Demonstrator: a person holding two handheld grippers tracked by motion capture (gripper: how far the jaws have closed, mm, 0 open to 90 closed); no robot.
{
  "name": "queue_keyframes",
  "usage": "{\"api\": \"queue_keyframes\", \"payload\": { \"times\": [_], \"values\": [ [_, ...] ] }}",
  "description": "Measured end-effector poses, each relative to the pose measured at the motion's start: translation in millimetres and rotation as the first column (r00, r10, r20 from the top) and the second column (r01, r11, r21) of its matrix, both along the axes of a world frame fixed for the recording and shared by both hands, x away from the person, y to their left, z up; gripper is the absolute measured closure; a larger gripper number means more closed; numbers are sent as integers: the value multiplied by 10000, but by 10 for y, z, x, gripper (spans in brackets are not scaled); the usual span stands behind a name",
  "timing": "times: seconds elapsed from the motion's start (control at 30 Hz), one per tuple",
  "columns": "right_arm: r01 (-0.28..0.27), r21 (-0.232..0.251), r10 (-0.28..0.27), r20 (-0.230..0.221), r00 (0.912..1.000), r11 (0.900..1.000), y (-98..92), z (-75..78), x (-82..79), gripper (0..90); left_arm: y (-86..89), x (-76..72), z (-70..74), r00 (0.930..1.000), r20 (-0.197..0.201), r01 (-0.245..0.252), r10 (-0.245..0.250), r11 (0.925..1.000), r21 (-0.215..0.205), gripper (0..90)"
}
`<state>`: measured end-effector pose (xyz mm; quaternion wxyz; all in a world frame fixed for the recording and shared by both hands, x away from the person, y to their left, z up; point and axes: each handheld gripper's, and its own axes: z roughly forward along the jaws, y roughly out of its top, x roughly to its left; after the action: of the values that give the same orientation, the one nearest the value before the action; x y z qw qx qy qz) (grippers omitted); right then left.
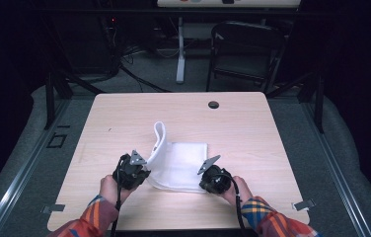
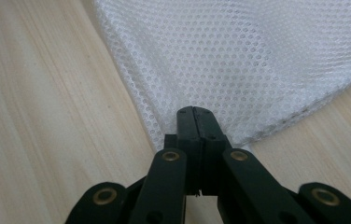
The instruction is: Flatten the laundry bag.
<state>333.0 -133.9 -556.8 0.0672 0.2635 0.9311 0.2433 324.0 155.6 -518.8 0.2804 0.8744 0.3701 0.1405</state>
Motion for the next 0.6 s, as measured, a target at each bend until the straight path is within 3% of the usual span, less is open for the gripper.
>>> {"api": "queue_keyframes", "payload": {
  "times": [0.2, 0.5, 0.53, 0.6],
  "values": [
    [146, 131, -146, -23, 9999, 9998, -19, -10, 33, 900, -3, 7, -22, 9997, -247, -1, 4, 9999, 124, 872],
    [345, 45, -345, -9, 9994, 9994, -67, -5, 69, 900, -16, 17, -61, 9981, -611, 70, -56, 9997, 233, 871],
    [303, -127, -302, 25, 9995, 9995, -79, 6, 78, 900, -18, 19, -65, 9978, -652, 92, -77, 9997, 240, 871],
    [387, 47, -387, -9, 9993, 9992, -87, -5, 83, 900, -18, 22, -71, 9973, -729, 105, -83, 9995, 299, 870]
  ]
}}
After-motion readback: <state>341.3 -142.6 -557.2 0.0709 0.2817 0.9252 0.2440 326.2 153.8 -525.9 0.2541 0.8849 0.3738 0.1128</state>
